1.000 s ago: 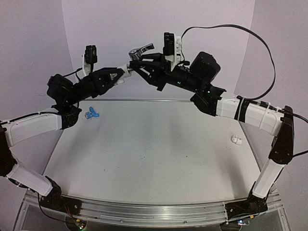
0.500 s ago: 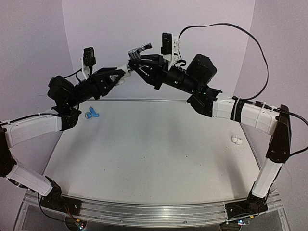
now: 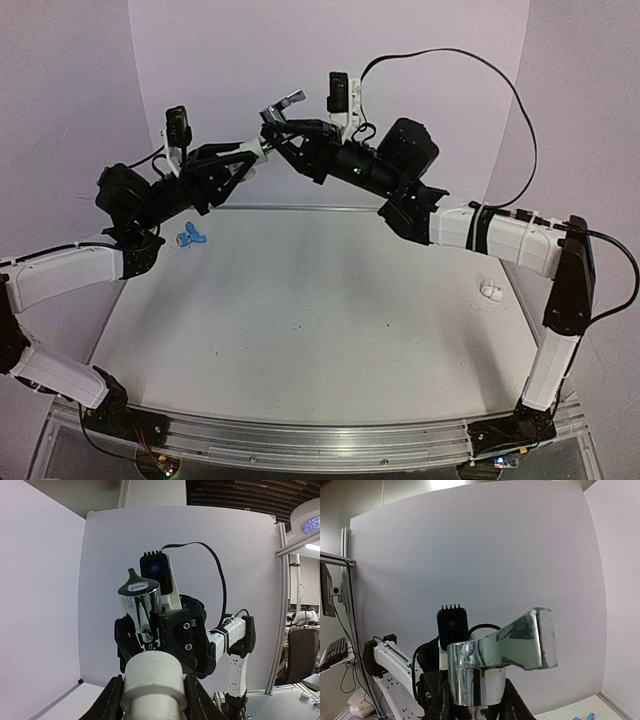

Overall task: Install the water faucets
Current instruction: Install the adaptor onto the water faucet.

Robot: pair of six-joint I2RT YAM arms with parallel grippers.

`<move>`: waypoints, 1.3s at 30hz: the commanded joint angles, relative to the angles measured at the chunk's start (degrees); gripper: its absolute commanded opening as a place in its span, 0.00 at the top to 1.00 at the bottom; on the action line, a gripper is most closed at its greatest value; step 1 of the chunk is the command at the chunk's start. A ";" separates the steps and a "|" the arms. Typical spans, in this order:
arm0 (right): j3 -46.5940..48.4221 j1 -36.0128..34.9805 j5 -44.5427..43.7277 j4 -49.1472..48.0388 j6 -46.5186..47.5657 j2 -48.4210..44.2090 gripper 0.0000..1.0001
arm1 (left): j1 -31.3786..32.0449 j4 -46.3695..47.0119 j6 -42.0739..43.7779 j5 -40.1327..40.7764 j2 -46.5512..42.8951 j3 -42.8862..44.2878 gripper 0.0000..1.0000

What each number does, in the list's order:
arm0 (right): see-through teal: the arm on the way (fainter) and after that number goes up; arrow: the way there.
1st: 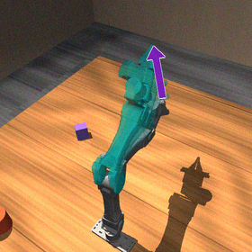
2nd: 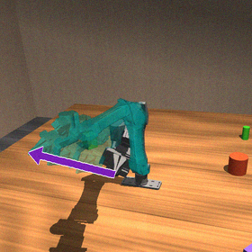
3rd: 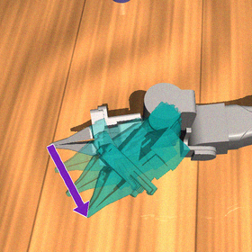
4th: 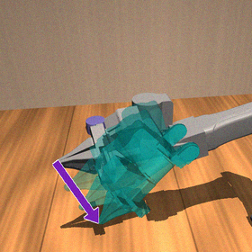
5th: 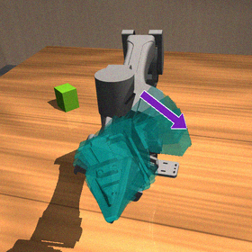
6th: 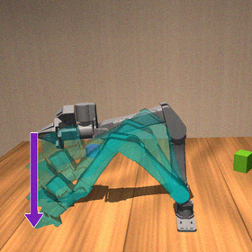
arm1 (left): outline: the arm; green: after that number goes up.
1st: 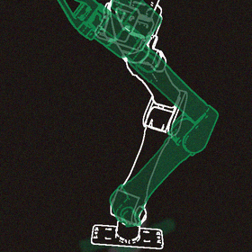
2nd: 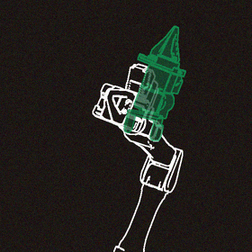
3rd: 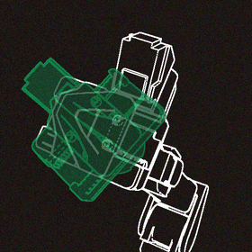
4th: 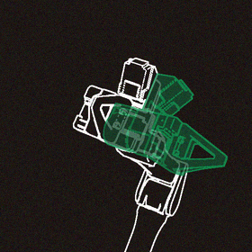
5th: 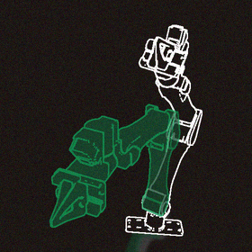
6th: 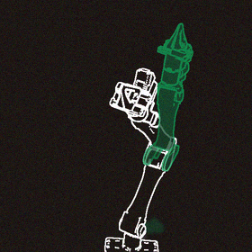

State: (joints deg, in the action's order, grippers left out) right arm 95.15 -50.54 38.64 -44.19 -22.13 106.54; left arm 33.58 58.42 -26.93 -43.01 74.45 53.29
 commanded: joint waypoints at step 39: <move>4.86 0.36 -2.85 2.77 -32.46 7.68 1.00 | 3.26 -16.53 52.74 14.88 -7.75 -2.42 1.00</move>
State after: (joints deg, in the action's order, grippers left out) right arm 97.93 -49.57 33.77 -43.12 -49.81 112.57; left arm 35.33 43.10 16.31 -28.95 68.83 50.09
